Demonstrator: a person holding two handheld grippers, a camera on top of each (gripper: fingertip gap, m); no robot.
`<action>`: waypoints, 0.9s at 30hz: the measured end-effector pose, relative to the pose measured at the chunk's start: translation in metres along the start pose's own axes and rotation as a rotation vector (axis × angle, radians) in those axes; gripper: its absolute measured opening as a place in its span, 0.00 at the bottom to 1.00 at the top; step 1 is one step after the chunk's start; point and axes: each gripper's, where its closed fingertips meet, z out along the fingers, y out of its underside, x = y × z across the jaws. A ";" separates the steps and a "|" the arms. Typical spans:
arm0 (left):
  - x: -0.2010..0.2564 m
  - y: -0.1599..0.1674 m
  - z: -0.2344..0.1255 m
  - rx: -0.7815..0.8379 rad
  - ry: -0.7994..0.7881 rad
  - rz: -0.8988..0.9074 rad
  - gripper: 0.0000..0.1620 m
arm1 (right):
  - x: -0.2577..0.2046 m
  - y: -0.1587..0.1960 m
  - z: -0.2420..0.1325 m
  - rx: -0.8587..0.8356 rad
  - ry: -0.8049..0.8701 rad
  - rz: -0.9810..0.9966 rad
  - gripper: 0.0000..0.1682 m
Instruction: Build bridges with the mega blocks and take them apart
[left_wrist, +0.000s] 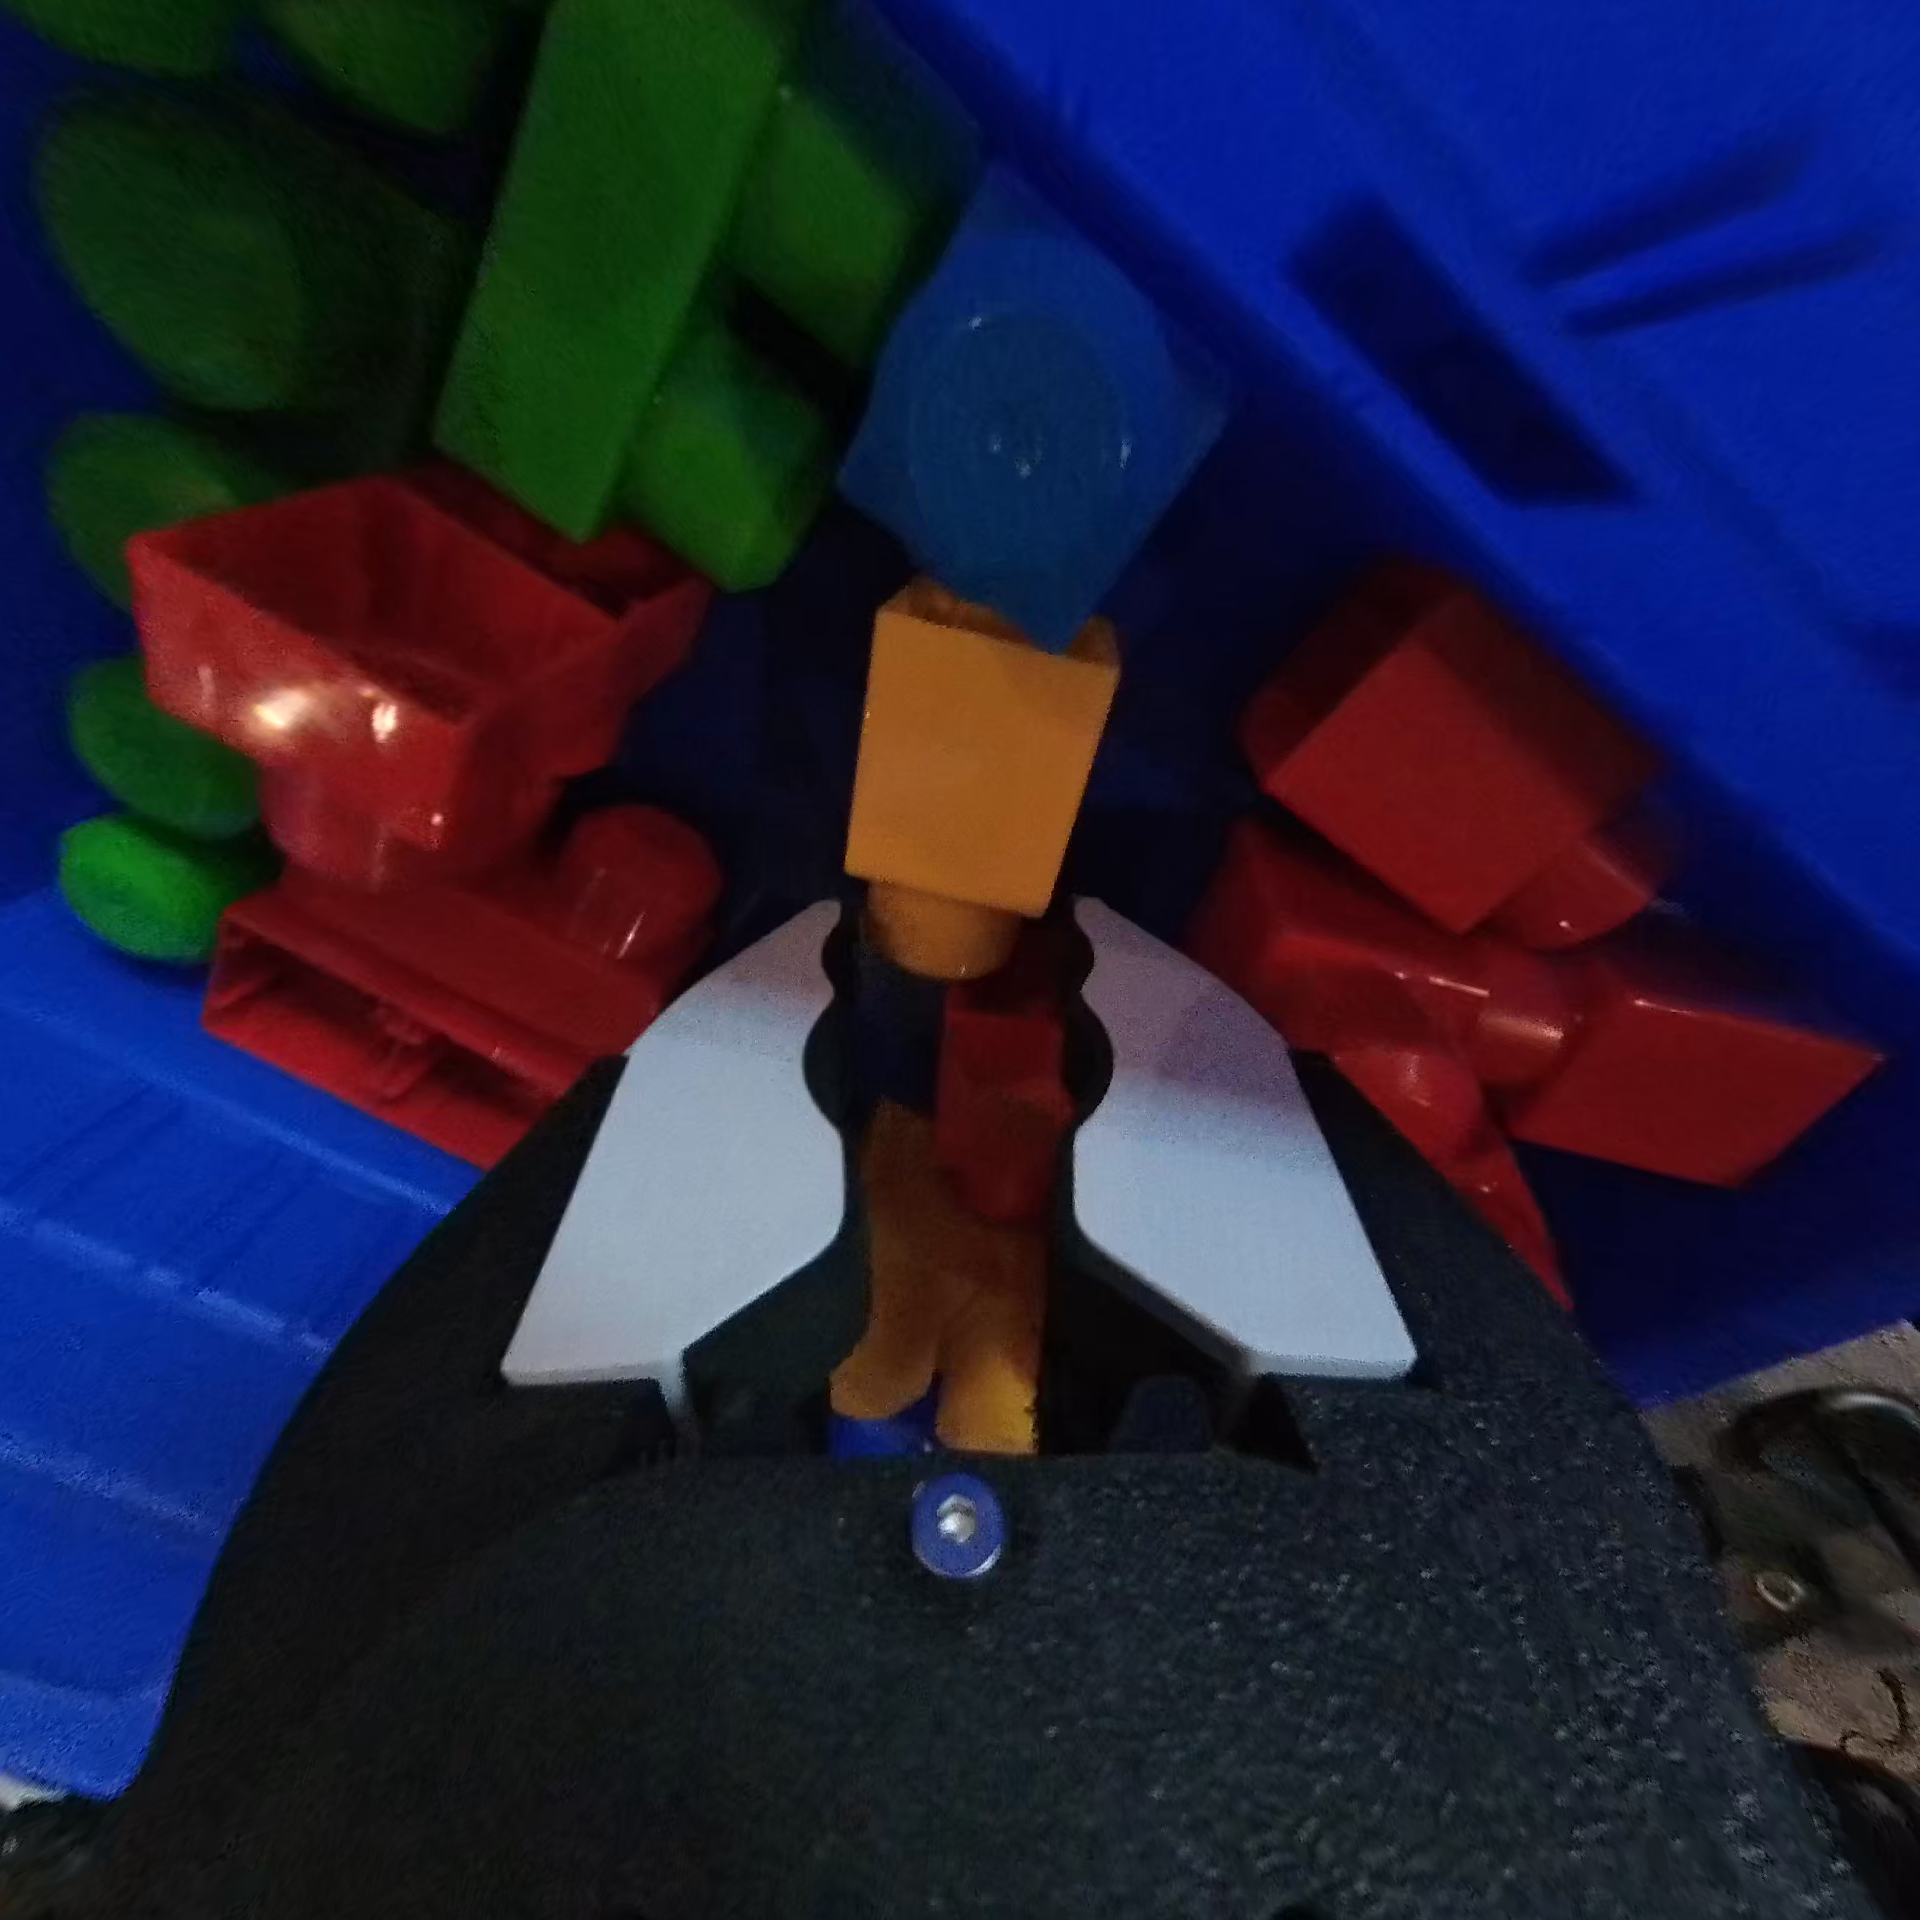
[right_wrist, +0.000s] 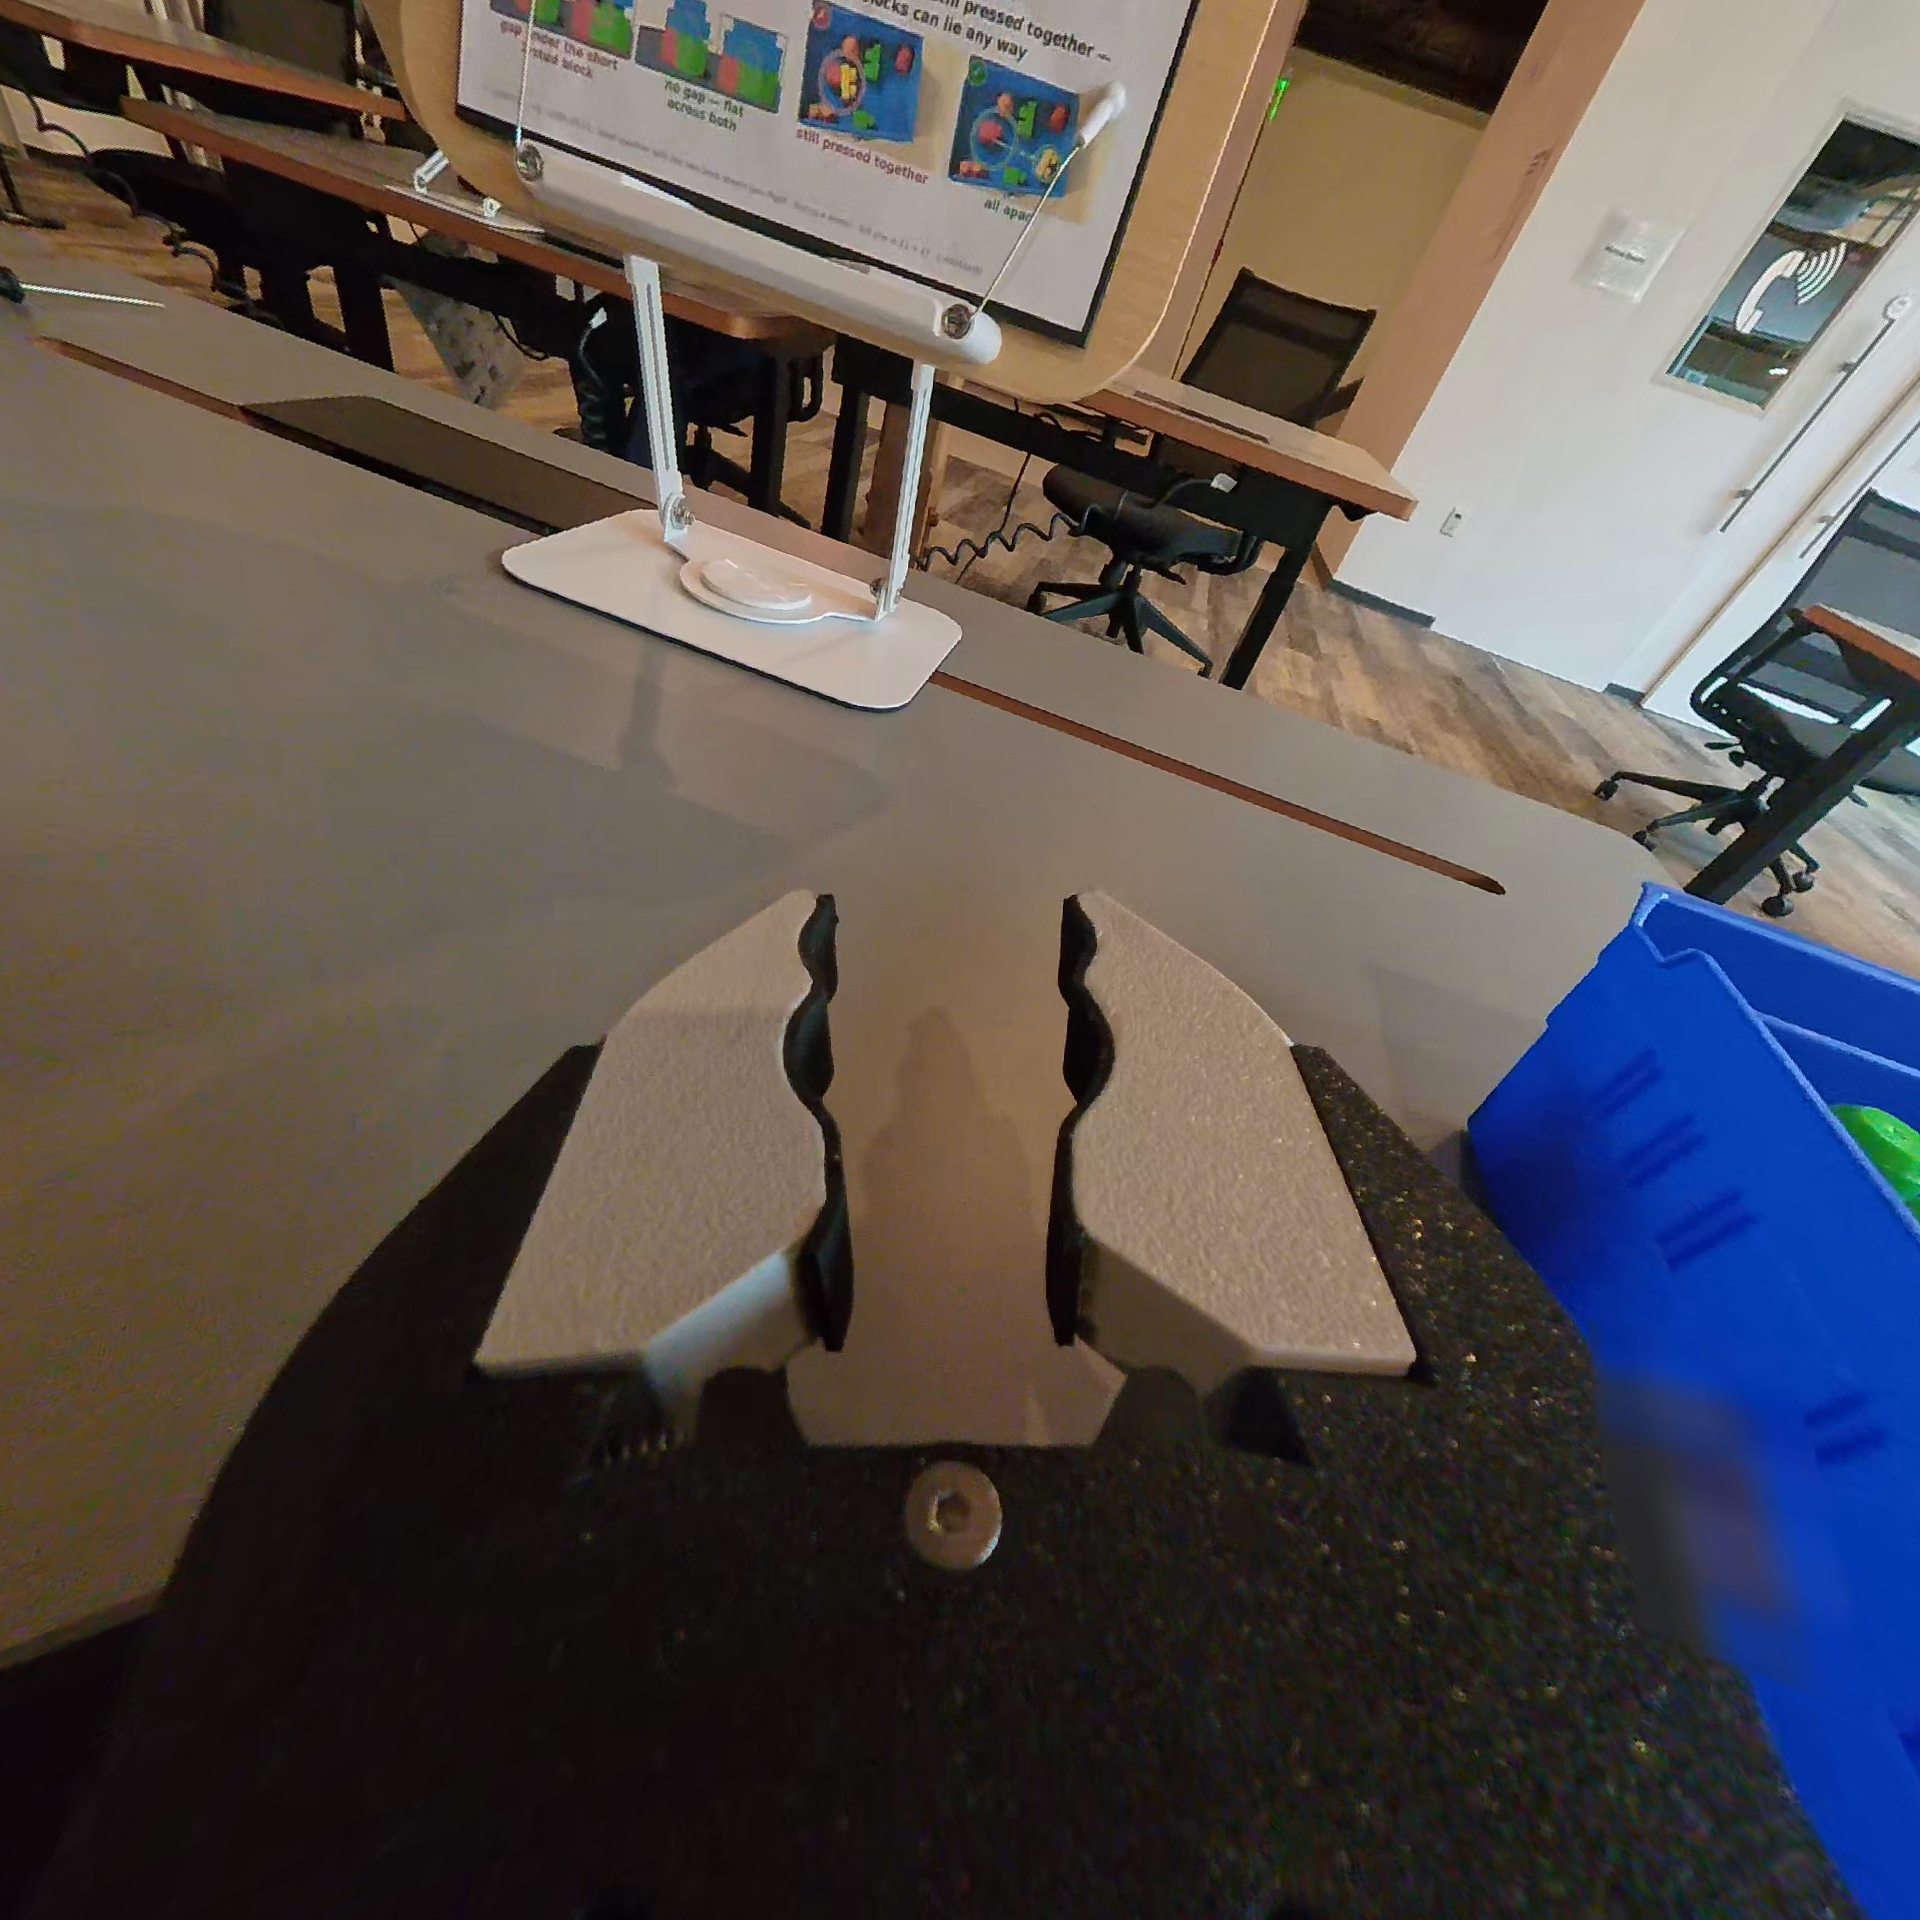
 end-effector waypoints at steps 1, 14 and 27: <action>0.001 -0.001 0.004 -0.002 0.011 0.008 0.23 | 0.000 0.000 0.000 0.000 0.000 0.001 0.24; -0.001 -0.009 -0.020 0.227 -0.046 0.003 0.18 | -0.005 0.004 0.003 -0.023 -0.019 -0.021 0.24; 0.021 -0.057 -0.111 0.300 -0.297 0.166 0.18 | -0.019 0.006 0.005 -0.041 -0.075 -0.061 0.24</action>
